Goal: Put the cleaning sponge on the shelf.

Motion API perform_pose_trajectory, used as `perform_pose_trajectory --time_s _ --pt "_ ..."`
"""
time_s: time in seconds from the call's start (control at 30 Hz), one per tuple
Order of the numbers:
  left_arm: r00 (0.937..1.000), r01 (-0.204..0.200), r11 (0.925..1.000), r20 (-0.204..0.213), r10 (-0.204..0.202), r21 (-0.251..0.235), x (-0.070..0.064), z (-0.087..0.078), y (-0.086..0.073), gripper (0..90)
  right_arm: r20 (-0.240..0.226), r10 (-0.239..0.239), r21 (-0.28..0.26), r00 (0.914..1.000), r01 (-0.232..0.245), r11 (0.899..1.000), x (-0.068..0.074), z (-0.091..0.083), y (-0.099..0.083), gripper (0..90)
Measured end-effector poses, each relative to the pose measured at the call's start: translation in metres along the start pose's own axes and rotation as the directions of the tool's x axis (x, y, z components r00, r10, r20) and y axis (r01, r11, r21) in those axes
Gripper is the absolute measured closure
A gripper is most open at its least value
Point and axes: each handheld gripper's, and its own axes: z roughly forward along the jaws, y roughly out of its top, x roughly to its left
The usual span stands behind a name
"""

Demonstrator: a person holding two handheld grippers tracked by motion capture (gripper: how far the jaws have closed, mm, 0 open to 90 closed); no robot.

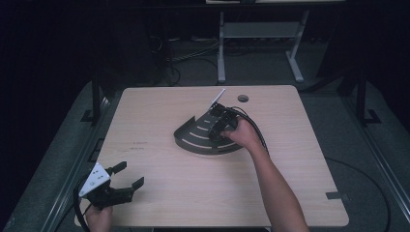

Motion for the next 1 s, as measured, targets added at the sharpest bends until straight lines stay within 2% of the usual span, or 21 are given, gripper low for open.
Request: perform_pose_trajectory --time_s 0.13,0.47,1.0 --pt "1.0 -0.004 1.0 -0.001 0.004 0.006 0.0 0.001 -0.001 13.5 -0.008 0.001 0.003 1.0 -0.001 1.0 0.001 -0.004 -0.001 20.2" --pt "1.0 -0.001 1.0 0.001 0.001 0.001 0.0 0.0 0.0 13.5 0.005 -0.021 -0.054 0.9998 0.021 0.998 0.005 -0.027 -0.008 20.3" --pt "1.0 -0.007 1.0 -0.002 0.007 0.004 -0.001 0.0 -0.001 13.5 -0.001 -0.035 -0.087 0.9994 0.034 0.996 0.012 -0.044 -0.024 20.2"
